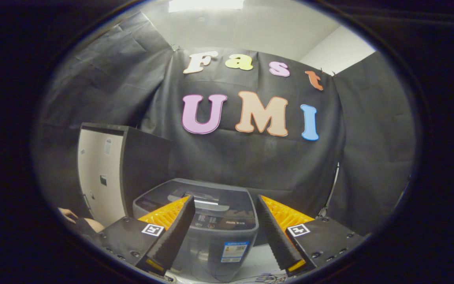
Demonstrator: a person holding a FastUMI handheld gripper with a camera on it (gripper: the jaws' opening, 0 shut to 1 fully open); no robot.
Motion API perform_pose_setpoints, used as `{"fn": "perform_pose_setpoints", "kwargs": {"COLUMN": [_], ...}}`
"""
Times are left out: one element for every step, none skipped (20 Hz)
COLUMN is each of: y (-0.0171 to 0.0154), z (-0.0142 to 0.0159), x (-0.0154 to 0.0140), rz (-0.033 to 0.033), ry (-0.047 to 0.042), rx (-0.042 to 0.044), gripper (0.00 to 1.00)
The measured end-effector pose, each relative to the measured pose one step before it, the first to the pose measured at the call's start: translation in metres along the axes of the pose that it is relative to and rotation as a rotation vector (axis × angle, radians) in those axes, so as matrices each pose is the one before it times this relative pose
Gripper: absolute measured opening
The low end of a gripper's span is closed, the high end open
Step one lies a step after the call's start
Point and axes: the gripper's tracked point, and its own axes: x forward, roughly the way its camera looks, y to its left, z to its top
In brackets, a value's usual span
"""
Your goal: Put the clothes into the washing machine and then close the washing machine lid.
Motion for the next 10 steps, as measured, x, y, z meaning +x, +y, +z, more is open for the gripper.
{"fn": "perform_pose_setpoints", "kwargs": {"y": [0.00088,0.00117,0.00056,0.00150,0.00194,0.00210,0.00032,-0.00003,-0.00163,-0.00035], "z": [-0.00324,-0.00151,-0.00406,-0.00427,-0.00403,-0.00367,-0.00556,-0.00479,-0.00471,-0.00324], "x": [-0.00955,-0.00854,-0.00584,-0.00491,-0.00301,-0.00362,-0.00246,-0.00300,-0.00342,0.00015], "rz": [0.01001,0.00666,0.00581,0.00401,0.00689,0.00731,0.00180,0.00277,0.00006,0.00380], "ry": [-0.00319,-0.00277,0.00006,0.00175,0.00576,0.00830,0.00972,0.00869,0.00772,0.00417], "rx": [0.01275,0.01611,0.01726,0.01278,0.00742,0.00298,-0.00059,0.00165,0.00259,0.00761], "gripper": [0.98,0.98,0.98,0.98,0.98,0.98,0.98,0.98,0.98,0.98]}}
